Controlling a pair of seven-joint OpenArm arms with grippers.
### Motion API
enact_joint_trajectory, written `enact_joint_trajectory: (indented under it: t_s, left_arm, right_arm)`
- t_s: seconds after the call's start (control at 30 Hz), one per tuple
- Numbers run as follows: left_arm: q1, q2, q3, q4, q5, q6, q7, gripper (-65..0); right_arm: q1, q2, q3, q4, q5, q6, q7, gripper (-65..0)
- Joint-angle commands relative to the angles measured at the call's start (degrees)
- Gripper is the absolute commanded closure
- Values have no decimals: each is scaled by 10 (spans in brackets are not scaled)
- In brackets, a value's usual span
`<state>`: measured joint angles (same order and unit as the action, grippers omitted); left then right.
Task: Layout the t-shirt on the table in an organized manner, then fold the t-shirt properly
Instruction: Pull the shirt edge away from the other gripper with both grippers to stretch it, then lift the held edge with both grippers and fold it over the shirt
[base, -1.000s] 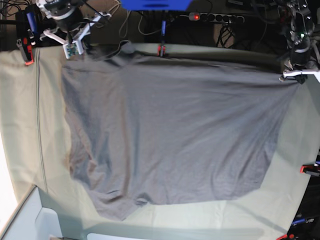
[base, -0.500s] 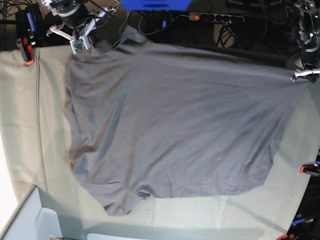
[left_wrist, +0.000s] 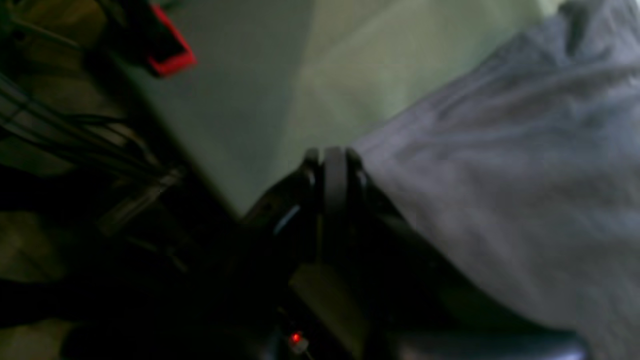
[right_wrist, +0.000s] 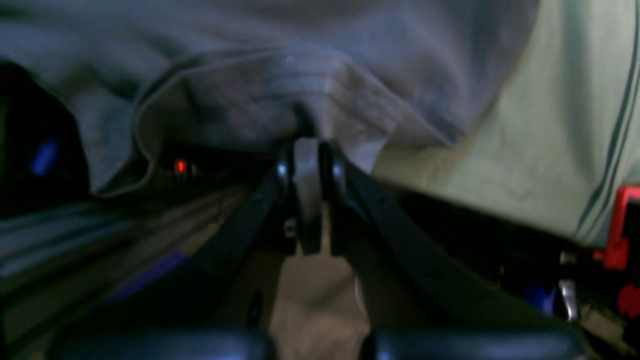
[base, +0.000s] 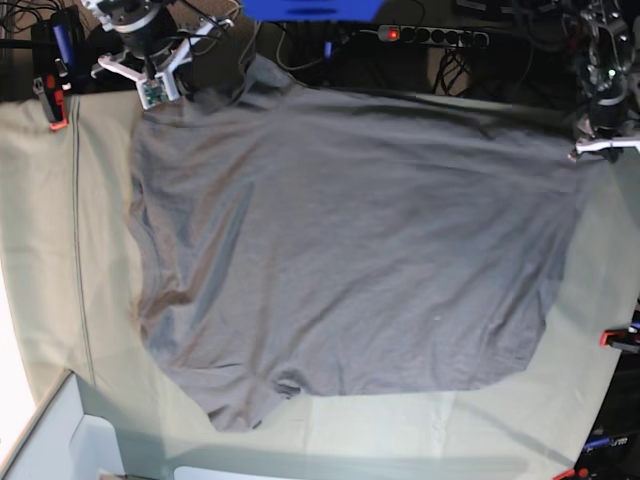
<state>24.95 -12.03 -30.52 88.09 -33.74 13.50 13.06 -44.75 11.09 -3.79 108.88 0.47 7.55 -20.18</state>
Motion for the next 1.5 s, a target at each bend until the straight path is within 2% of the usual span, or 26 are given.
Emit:
enact_joint_trajectory:
  t_s: [0.0, 0.27, 0.5, 0.77, 1.07, 1.23, 1.47]
  left_arm:
    - [-2, -8, -5, 10, 5, 1, -19, 0]
    - [-28, -11, -6, 11, 5, 1, -18, 0]
    - [-76, -11, -6, -1, 5, 1, -18, 0]
    - [-152, -13, 27, -41, 5, 1, -18, 0]
    - [-224, -10, 28, -101, 74, 1, -18, 0]
    - [-254, -12, 58, -105, 98, 1, -18, 0]
    - [-273, -8, 59, -111, 119, 1, -18, -5]
  right_arm:
    - [-8, 3, 3, 12, 1, 3, 20, 0]
    - [8, -1, 27, 13, 3, 3, 81, 0]
    - [99, 0, 28, 11, 3, 3, 50, 0]
    - [210, 2, 23, -35, 1, 3, 50, 0]
    - [328, 0, 24, -135, 1, 3, 49, 0]
    - [355, 2, 24, -156, 0, 3, 49, 0]
    - [357, -1, 23, -160, 0, 3, 49, 0]
